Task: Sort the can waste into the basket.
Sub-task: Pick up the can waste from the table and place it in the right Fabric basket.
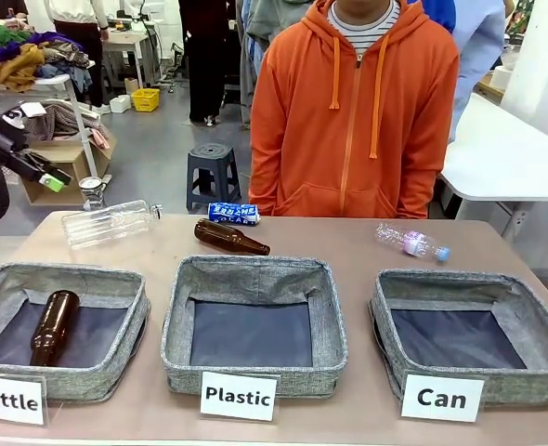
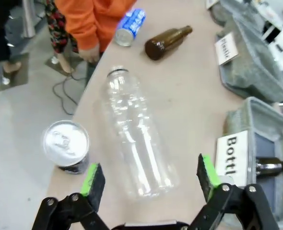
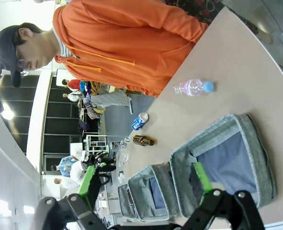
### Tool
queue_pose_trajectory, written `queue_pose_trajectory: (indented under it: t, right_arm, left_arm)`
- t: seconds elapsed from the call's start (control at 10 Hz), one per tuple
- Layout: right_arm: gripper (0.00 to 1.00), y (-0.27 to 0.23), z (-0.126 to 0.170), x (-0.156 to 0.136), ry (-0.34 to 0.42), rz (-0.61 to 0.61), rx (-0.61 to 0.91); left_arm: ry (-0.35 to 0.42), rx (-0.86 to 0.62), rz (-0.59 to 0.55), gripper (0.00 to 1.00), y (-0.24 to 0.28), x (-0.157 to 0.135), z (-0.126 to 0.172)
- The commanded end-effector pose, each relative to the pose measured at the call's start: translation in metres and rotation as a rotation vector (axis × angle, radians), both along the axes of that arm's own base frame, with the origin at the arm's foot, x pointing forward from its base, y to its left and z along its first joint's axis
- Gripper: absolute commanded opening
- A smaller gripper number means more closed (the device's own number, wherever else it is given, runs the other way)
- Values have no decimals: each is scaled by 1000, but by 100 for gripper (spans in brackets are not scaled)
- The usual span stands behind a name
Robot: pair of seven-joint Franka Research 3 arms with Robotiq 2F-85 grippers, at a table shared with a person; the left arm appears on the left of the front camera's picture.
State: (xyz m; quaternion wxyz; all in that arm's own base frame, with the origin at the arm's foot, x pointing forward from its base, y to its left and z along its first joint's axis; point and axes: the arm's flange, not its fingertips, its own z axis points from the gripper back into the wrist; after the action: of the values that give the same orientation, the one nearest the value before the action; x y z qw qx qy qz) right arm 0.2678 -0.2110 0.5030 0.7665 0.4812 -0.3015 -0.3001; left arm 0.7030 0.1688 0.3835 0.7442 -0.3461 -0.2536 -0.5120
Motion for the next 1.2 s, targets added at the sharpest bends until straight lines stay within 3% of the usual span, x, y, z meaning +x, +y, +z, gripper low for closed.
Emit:
queue_pose_trajectory:
  t: [0.0, 0.3, 0.5, 0.6, 0.9, 1.1]
  right_arm:
    - [100, -2, 0, 2, -31, 0, 8]
    - [100, -2, 0, 2, -31, 0, 8]
    - [100, -2, 0, 2, -31, 0, 8]
    - [100, -2, 0, 2, -31, 0, 8]
    - [100, -2, 0, 2, -31, 0, 8]
    - [100, -2, 0, 2, -31, 0, 8]
  left_arm:
    - [-160, -30, 60, 100, 13, 23, -7]
    - [-256, -25, 140, 100, 33, 35, -35]
    - [-330, -36, 260, 100, 26, 43, -41]
    - [-245, -10, 170, 100, 36, 38, -42]
    - [-268, -18, 208, 100, 34, 44, -46]
    - [-330, -65, 141, 100, 31, 50, -69]
